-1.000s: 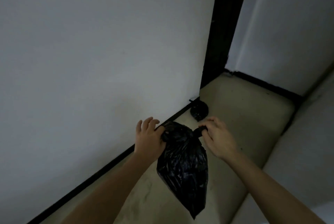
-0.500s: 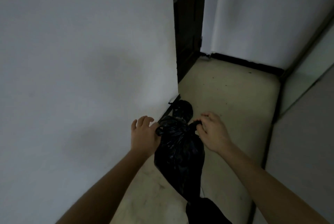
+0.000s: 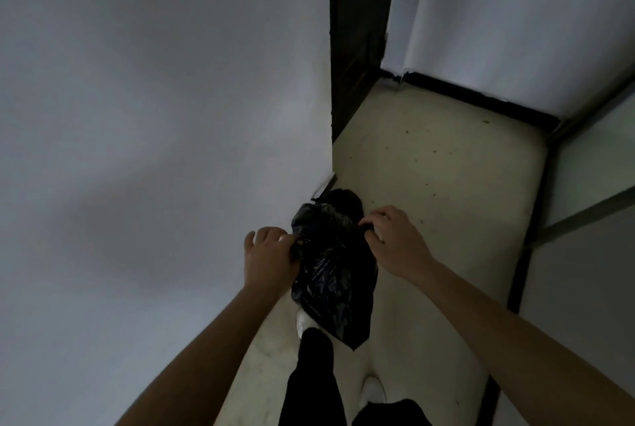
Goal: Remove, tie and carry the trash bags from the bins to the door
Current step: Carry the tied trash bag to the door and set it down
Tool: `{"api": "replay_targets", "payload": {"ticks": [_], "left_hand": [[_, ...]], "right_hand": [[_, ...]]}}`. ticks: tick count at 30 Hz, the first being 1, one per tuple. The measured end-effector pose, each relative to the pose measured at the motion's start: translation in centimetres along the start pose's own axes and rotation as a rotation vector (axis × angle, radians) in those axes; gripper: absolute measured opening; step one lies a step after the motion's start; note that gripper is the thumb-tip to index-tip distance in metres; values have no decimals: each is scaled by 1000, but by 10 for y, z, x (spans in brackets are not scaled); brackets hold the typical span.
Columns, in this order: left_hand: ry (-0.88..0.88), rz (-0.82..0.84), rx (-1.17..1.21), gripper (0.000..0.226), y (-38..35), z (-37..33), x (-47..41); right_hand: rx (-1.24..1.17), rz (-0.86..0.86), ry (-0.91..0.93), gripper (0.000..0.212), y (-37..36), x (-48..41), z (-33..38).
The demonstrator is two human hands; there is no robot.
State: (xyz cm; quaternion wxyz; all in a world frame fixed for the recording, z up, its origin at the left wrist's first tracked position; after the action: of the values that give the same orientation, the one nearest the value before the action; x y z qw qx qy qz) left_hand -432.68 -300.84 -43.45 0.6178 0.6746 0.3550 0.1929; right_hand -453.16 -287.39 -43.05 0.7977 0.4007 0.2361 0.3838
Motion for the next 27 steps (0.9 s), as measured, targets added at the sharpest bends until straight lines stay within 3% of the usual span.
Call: {"api": "replay_targets", "payload": {"ticks": [11,15,23,27], "left_hand": [[37,211,96,30,-176,69,-92],[69,281,72,35,-289,95,-94],[206,522,46,30,-503,139,-107],[347,370,137,35,-564,156,-112]], "right_hand": [[12,220,-298,28,-151,-97,-61],[-60,240,-428,29,-254,-114,-117],[-43,326,-465,31,-465,-161,-227],[-36,273,-383,32,-524,-177,-256]]}}
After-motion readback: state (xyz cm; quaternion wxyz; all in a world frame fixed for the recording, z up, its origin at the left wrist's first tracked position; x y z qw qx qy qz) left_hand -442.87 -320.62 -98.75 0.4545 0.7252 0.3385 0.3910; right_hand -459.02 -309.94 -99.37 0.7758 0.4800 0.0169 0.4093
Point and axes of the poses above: each hand's wrist, its own x-axis away from the middle knuckle, its own y-axis out of the back of the hand, z = x × y, the point moved 3 cm from there along -x, towards the middle knuckle, and after that the axes turned 13 degrees about -z, right-handed, at the moved point
